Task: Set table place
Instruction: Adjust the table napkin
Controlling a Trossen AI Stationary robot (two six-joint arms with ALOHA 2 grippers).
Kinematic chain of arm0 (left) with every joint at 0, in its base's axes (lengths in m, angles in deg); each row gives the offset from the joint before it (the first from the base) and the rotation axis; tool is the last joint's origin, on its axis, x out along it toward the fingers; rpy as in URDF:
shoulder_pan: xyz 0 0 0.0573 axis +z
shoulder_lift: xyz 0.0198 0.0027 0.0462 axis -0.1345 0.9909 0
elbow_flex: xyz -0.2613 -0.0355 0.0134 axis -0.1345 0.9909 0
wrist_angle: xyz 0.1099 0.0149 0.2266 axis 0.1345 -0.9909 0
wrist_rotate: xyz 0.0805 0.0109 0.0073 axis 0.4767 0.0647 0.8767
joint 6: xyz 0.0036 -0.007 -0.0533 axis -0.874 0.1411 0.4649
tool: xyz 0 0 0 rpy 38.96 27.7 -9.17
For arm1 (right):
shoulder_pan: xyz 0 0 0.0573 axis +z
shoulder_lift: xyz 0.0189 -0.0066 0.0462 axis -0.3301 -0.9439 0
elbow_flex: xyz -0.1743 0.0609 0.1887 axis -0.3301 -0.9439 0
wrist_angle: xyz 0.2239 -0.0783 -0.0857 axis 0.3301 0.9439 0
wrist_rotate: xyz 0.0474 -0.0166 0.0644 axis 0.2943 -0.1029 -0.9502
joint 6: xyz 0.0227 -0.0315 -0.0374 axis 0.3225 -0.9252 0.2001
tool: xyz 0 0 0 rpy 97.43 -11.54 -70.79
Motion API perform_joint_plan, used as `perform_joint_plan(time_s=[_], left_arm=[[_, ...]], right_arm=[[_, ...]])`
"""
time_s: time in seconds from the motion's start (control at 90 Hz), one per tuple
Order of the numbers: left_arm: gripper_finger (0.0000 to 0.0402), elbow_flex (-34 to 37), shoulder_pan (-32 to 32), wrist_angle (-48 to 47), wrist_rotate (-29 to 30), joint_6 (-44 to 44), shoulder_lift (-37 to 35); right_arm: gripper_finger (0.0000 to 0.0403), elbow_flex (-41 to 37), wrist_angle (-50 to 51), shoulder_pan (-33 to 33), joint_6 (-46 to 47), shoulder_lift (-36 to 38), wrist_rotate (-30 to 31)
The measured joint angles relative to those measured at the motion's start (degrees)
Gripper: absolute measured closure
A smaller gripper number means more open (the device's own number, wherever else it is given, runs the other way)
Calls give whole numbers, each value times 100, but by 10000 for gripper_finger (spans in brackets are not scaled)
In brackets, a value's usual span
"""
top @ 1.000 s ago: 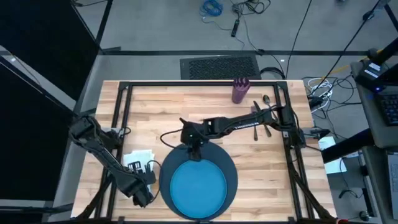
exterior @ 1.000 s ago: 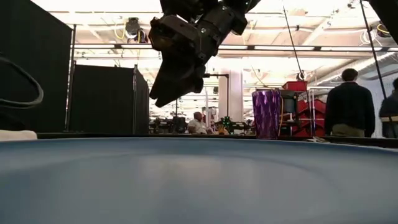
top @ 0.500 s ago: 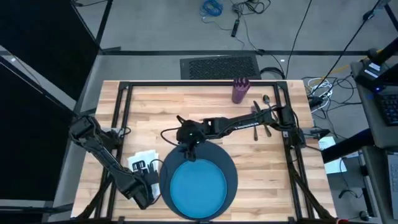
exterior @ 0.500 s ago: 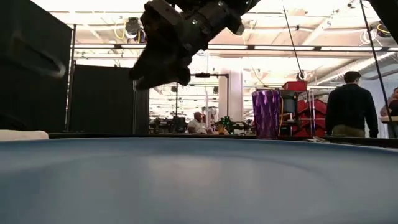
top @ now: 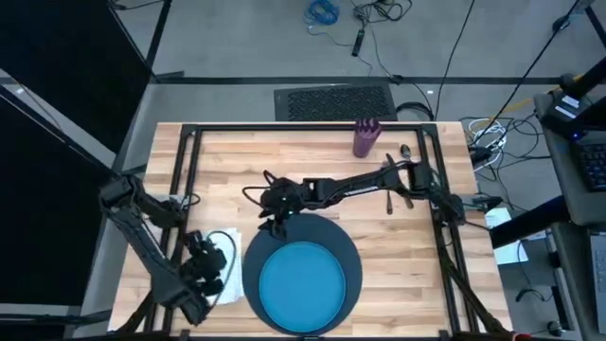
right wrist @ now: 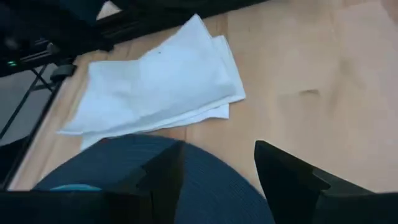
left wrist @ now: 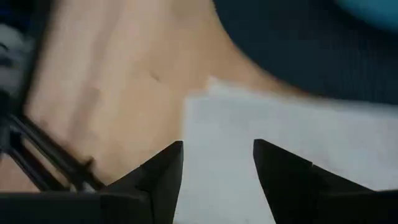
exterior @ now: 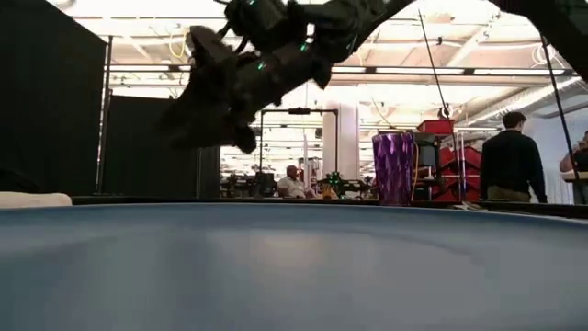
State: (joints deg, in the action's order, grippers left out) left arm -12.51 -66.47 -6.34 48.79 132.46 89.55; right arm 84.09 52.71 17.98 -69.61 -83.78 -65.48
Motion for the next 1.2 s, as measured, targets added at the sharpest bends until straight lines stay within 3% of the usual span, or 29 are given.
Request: perform_joint_plan(time_s=[0.1, 0.211, 0.356, 0.6, 0.844, 1.2], left_arm=[[219, 35, -224, -508, 1185, 957, -307], [219, 305, -289, -478, 2440, 1214, -827], [219, 543, -179, -467, 2873, 1208, -1642], [219, 553, -162, -478, 4294, 640, -3024], [219, 553, -160, -254, 4633, -74, -4075], [219, 553, -162, 11, 4672, -541, -4166]], right_arm=[[220, 352, 37, -3, 2, -349, -159], [220, 923, 28, 28, -48, -692, -208], [220, 1866, 255, 82, -117, -1264, -446], [220, 3027, 428, 117, -256, -2201, -449], [220, 3254, 319, 67, -312, -2447, -138], [220, 3254, -40, 23, -310, -2519, -130]])
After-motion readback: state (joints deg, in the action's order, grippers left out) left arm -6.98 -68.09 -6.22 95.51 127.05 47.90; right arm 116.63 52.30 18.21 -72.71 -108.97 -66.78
